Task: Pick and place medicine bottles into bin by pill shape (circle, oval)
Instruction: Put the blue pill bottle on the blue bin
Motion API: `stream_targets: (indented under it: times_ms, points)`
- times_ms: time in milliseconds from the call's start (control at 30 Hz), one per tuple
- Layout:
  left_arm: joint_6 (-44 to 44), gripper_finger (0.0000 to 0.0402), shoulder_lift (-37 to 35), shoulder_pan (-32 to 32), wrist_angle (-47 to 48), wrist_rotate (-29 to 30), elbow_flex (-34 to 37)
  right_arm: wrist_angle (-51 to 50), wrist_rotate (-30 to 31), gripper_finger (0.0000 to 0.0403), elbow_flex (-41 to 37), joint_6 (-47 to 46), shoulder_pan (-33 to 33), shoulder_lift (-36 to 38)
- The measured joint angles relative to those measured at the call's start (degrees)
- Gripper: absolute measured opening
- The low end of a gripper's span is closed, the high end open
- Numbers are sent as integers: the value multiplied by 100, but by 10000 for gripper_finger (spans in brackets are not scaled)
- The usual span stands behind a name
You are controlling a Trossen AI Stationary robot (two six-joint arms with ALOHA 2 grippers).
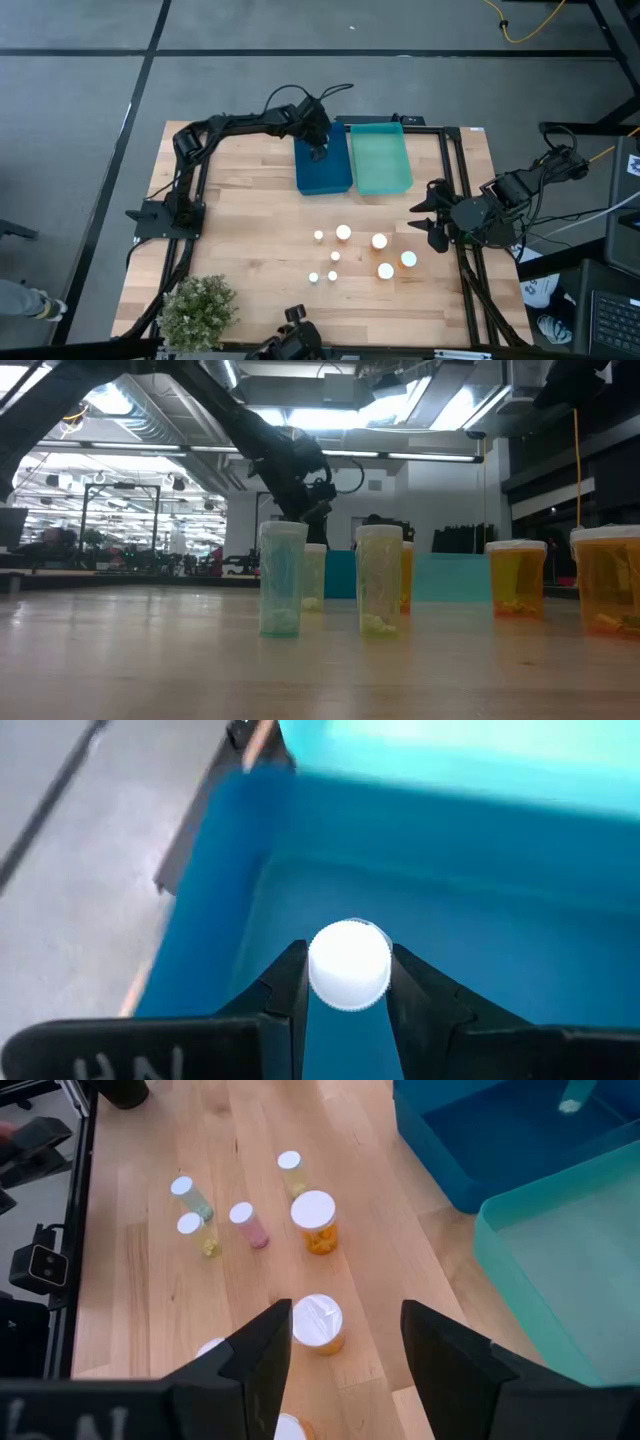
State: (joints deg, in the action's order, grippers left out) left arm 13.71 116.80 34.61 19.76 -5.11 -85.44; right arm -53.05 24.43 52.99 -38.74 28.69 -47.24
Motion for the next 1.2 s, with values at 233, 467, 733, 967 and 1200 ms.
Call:
stream_targets:
  times_ms: [233,467,733,967,1200]
  points:
    - [35,101,-11,-2,36,1,4,2,0,190,0,-9,-2,-50]
    - [14,134,-11,0,248,7,6,2,0,191,0,-5,-2,-81]
    - [-4,141,-11,0,256,12,6,2,0,191,0,-5,-2,-81]
    - [-4,142,-11,0,254,16,8,2,0,191,0,-7,-1,-81]
    - [-4,142,-40,-26,324,14,-93,2,-2,191,0,-6,0,-81]
